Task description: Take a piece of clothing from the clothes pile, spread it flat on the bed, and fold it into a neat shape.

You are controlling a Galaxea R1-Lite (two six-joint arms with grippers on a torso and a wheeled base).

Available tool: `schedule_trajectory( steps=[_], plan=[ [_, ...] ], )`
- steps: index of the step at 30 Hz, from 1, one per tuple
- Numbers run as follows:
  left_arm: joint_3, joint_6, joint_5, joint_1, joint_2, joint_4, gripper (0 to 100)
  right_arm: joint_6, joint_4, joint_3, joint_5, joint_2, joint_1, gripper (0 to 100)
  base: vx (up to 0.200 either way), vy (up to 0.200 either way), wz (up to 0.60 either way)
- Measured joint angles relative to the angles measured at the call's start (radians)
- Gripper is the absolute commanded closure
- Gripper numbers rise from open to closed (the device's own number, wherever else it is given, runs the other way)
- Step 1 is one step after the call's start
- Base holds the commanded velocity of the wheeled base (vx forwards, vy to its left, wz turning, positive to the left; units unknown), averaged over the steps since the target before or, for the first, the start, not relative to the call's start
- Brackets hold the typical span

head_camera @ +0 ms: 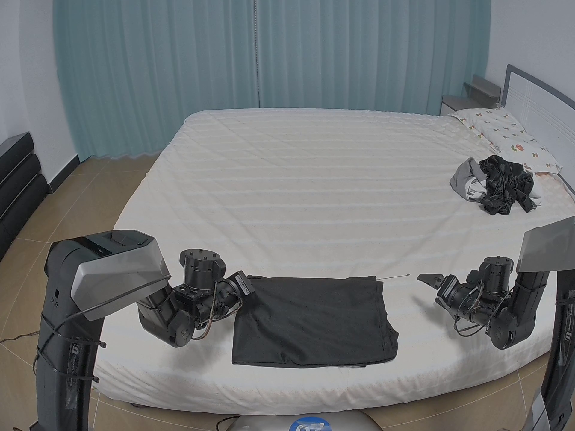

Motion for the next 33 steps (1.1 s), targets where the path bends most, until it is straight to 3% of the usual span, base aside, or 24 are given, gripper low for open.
schedule_trajectory(
  steps=[7,8,22,33],
  plan=[
    [0.000,-0.030,0.003,0.006,-0.001,-0.002,100,0.000,0.000,0.000,0.000,-0.001,0.000,0,0.000,0.000,0.00],
    [0.001,-0.031,0.002,0.006,-0.001,-0.002,0,0.000,0.000,0.000,0.000,-0.002,0.000,0,0.000,0.000,0.00],
    [0.110,-0.033,-0.003,0.038,-0.121,-0.011,0,-0.009,-0.028,-0.003,-0.009,-0.085,-0.012,0,0.000,0.000,0.00],
    [0.328,0.009,-0.006,0.083,-0.440,-0.025,0,-0.101,0.029,0.113,-0.009,-0.428,-0.050,0,0.000,0.000,0.00]
  ],
)
